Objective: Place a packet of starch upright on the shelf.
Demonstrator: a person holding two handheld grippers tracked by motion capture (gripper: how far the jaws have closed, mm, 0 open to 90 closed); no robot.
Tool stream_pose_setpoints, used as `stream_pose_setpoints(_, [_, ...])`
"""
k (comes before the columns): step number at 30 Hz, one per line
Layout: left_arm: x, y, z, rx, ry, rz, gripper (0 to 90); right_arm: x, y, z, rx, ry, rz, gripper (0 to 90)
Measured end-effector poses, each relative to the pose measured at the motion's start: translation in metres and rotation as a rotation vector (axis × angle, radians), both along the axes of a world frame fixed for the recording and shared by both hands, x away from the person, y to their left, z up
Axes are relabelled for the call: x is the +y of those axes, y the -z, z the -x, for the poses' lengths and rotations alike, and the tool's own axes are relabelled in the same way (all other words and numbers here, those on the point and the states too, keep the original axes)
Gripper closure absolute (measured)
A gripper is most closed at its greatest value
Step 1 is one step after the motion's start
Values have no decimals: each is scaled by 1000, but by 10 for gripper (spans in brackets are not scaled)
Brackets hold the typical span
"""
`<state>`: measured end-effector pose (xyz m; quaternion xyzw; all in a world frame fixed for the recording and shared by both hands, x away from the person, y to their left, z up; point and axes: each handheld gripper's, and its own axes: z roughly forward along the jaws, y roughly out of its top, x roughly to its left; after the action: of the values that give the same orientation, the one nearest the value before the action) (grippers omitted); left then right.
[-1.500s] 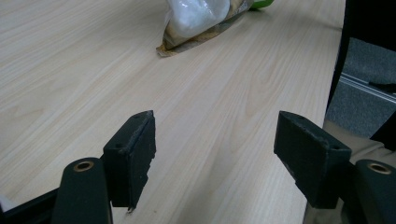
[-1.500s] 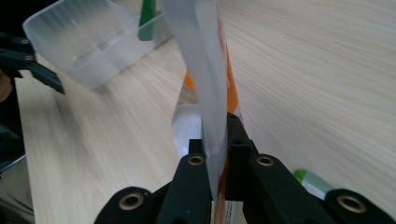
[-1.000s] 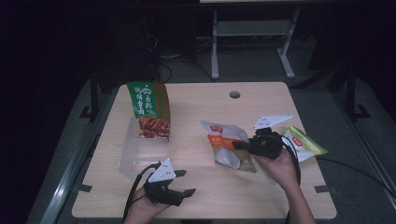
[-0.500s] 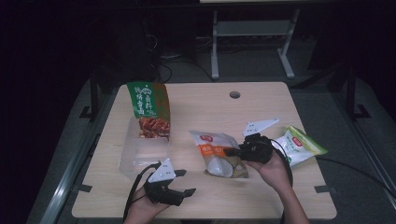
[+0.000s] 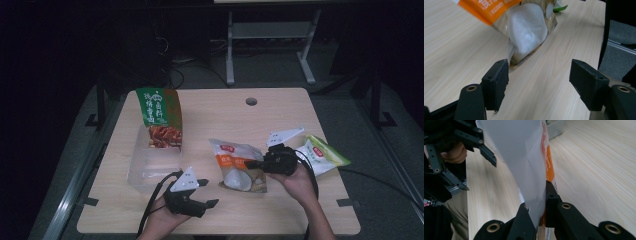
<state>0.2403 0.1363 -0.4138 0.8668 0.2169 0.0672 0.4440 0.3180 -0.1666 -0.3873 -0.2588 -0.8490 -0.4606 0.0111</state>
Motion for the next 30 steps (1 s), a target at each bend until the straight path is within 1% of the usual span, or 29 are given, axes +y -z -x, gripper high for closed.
stream_pose_setpoints(2, [-6, 0, -6, -6, -7, -20, 304, 0, 0, 0, -2, -6, 1, 893])
stream_pose_setpoints(4, [-11, 1, -12, -8, -21, -29, 299, -1, 0, 0, -5, -12, 3, 894])
stream_pose_setpoints(7, [-18, 1, -23, -16, -59, -37, 271, -2, 0, 0, -9, -18, 3, 892])
stream_pose_setpoints(11, [-23, 2, -35, 4, -65, -49, 271, -2, 0, 0, -19, -26, 11, 892])
stream_pose_setpoints(12, [-25, 3, -38, 16, -66, -41, 271, -2, 0, 0, -21, -28, 13, 892])
stream_pose_setpoints(14, [-29, 5, -43, 24, -74, -42, 274, -1, 0, 0, -27, -31, 15, 892])
stream_pose_setpoints(15, [-31, 5, -46, 24, -72, -50, 278, -1, 0, 0, -30, -32, 17, 892])
stream_pose_setpoints(17, [-34, 7, -50, 45, -79, -43, 306, -1, 0, 1, -35, -33, 20, 893])
stream_pose_setpoints(18, [-36, 8, -54, 55, -74, -48, 318, -1, 0, 1, -37, -35, 20, 893])
stream_pose_setpoints(19, [-38, 9, -56, 59, -71, -49, 339, -1, 0, 1, -41, -36, 21, 893])
stream_pose_setpoints(20, [-40, 10, -57, 64, -74, -38, 360, -1, 0, 1, -44, -35, 22, 893])
stream_pose_setpoints(23, [-45, 10, -61, 71, -56, -24, 453, -1, 0, 1, -50, -40, 23, 893])
stream_pose_setpoints(27, [-51, 8, -65, 62, -52, -46, 597, -1, 0, 1, -58, -42, 30, 893])
stream_pose_setpoints(28, [-51, 8, -66, 68, -45, -48, 633, -1, 0, 1, -57, -41, 31, 891])
stream_pose_setpoints(30, [-51, 8, -67, 86, -33, -32, 710, -1, 0, 1, -56, -37, 34, 888])
